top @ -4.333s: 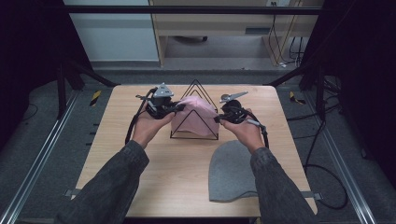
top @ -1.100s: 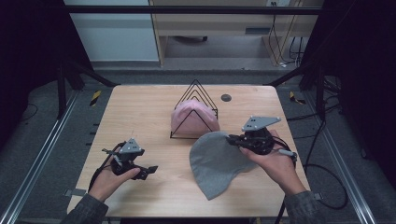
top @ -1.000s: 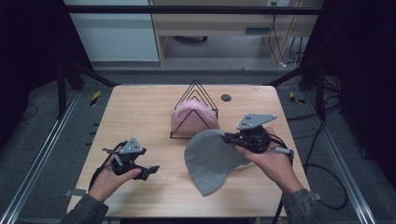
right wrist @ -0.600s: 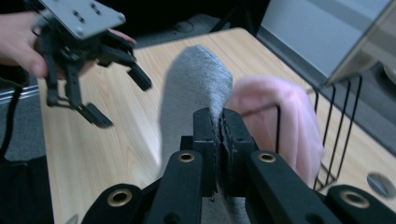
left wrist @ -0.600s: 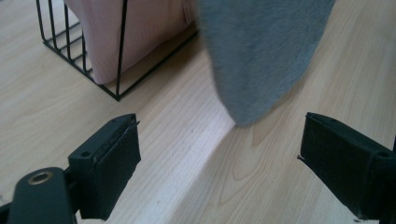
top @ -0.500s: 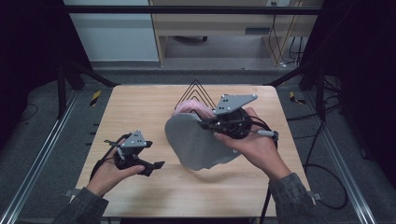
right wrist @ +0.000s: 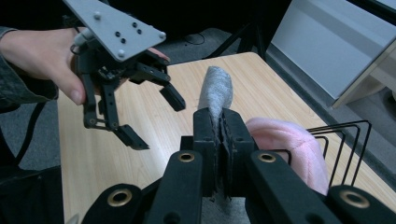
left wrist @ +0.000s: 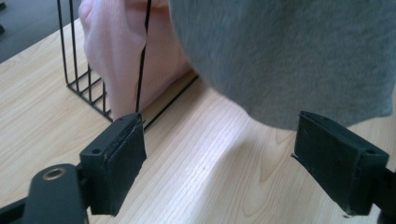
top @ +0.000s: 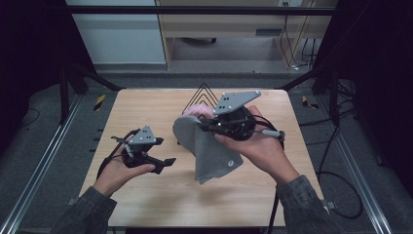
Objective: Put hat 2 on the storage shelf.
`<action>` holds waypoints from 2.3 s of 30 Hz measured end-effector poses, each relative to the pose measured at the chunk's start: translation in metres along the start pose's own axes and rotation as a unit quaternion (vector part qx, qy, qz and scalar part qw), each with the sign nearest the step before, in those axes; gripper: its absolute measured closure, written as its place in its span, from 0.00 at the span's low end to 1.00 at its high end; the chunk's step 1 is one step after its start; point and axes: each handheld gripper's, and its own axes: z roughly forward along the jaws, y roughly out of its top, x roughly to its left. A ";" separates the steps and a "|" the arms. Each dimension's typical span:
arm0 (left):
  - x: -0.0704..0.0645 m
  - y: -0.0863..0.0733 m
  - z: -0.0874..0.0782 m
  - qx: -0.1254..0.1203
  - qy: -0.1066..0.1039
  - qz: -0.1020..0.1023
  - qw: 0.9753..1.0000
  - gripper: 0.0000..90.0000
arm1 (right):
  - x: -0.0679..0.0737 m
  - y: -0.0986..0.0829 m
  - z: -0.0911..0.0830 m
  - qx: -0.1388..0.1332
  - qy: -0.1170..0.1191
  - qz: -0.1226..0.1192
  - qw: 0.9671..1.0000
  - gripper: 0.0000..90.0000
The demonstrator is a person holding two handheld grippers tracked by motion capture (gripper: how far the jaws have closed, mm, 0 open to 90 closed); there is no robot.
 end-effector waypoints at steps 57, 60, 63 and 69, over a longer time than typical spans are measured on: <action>0.052 0.170 -0.051 -0.025 0.052 0.055 0.997 0.96 | -0.108 0.031 -0.050 -0.101 -0.080 0.111 0.985 0.96; 0.058 0.177 -0.052 -0.030 0.057 0.054 0.996 0.96 | -0.115 0.037 -0.050 -0.104 -0.086 0.108 0.985 0.96; 0.064 0.181 -0.052 -0.031 0.061 0.052 0.996 0.96 | -0.121 0.041 -0.048 -0.108 -0.087 0.110 0.984 0.96; 0.070 0.185 -0.048 -0.031 0.065 0.054 0.996 0.96 | -0.129 0.041 -0.042 -0.112 -0.091 0.115 0.983 0.96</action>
